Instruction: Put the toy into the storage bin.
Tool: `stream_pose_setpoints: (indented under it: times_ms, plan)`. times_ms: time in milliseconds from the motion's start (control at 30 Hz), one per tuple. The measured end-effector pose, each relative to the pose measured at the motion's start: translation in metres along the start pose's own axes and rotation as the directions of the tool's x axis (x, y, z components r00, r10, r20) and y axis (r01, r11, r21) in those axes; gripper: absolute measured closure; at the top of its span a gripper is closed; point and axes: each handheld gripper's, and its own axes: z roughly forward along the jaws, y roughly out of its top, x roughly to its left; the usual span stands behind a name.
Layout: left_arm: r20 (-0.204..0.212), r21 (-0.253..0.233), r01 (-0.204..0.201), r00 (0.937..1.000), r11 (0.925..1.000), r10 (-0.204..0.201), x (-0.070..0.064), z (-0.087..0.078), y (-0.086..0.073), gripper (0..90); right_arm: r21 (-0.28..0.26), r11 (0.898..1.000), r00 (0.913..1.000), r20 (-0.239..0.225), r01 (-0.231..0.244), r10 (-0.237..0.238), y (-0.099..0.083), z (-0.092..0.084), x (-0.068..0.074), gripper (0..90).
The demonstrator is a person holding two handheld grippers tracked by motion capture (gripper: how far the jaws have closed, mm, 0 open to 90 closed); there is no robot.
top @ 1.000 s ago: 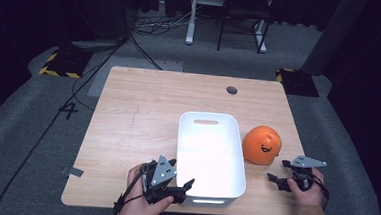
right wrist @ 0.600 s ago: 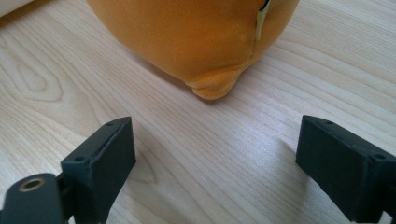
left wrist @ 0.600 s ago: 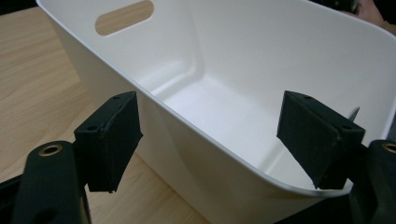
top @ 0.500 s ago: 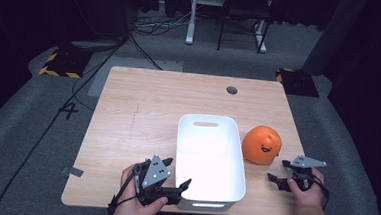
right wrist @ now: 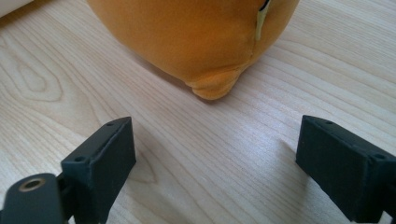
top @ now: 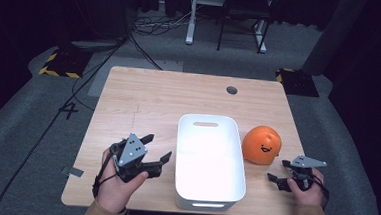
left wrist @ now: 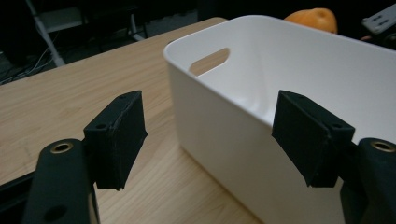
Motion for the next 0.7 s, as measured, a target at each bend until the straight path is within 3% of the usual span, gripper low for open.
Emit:
stream_pose_setpoints:
  times_ms: [133, 233, 367, 500, 700]
  plan:
    - [-0.036, 0.016, 0.036, 0.9987, 0.9992, -0.036, 0.021, 0.006, -0.008, 25.8, 0.000, 1.000, 1.0000, -0.001, 0.001, -0.001, 0.000, 0.000, 0.000, 12.1]
    - [-0.082, 0.044, 0.058, 0.9952, 0.9973, -0.055, 0.035, 0.010, -0.015, 25.2, 0.000, 1.000, 1.0000, 0.000, 0.000, 0.000, 0.000, 0.000, 0.000, 12.1]
    - [-0.112, 0.072, 0.099, 0.9896, 0.9924, -0.091, 0.050, 0.014, -0.024, 24.8, 0.000, 1.000, 1.0000, -0.001, 0.002, -0.002, 0.000, 0.000, 0.000, 12.1]
    - [-0.149, 0.111, 0.133, 0.9820, 0.9849, -0.116, 0.061, 0.020, -0.035, 24.8, 0.003, 1.000, 0.9998, 0.014, -0.017, 0.017, 0.001, 0.000, 0.002, 12.2]
    - [-0.159, 0.190, 0.157, 0.9791, 0.9691, -0.127, 0.074, 0.031, -0.050, 24.6, -0.002, 0.999, 0.9986, 0.039, -0.035, 0.035, 0.000, -0.001, 0.004, 15.9]
